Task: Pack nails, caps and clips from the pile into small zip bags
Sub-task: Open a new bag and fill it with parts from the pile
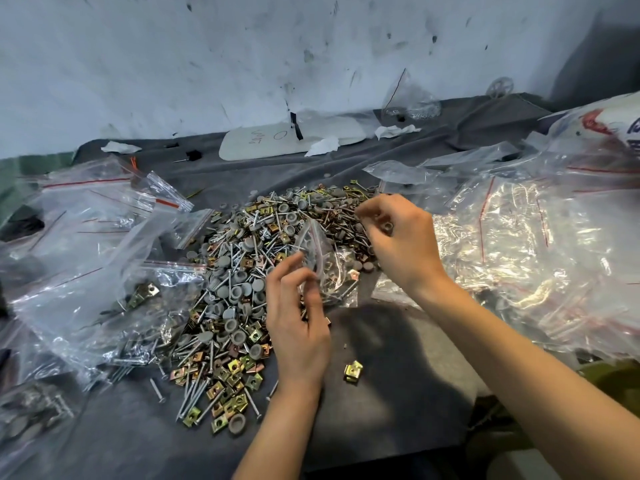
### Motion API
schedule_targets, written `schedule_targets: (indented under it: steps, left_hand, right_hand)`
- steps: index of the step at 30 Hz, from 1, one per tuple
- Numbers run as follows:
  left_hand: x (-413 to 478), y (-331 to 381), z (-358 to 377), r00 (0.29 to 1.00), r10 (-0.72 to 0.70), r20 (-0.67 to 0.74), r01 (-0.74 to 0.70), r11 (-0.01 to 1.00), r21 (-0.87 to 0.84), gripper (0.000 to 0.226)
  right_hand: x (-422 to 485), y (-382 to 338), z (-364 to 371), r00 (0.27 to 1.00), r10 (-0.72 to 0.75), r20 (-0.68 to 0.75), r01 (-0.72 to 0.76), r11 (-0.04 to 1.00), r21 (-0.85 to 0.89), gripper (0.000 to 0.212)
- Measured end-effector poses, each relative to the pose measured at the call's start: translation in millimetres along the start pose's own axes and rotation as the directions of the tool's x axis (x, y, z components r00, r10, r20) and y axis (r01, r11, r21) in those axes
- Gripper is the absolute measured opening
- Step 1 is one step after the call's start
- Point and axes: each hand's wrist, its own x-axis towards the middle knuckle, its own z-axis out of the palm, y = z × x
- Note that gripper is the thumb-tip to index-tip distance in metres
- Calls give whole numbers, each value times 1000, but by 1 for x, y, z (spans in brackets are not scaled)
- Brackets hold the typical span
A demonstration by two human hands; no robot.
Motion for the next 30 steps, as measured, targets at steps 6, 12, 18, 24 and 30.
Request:
schedule_targets:
  steps: [6,12,18,24,30]
  left_hand:
    - [0,0,-1,999,-31,14,31,1000,-2,12]
    - [0,-1,-1,999,-36,2,36,999,-1,15]
    - [-1,-2,0,999,-52,-3,52,999,-9,19]
    - [-1,-2,-2,998,-56,-1,56,998,-21,13]
    - [0,-2,-1,999,-37,9,37,999,11,12]
  right_hand:
    - [-18,60,6,918,238,319,-106,919,-380,24]
    - [-25,71,5,941,247,232,-117,880,-461,22]
    - [-28,68,4,958,198,205,-98,904,-415,19]
    - [-25,63,1,938,283,199,-113,796,-595,23]
    - [-9,50,17,942,173,287,9,844,-537,22]
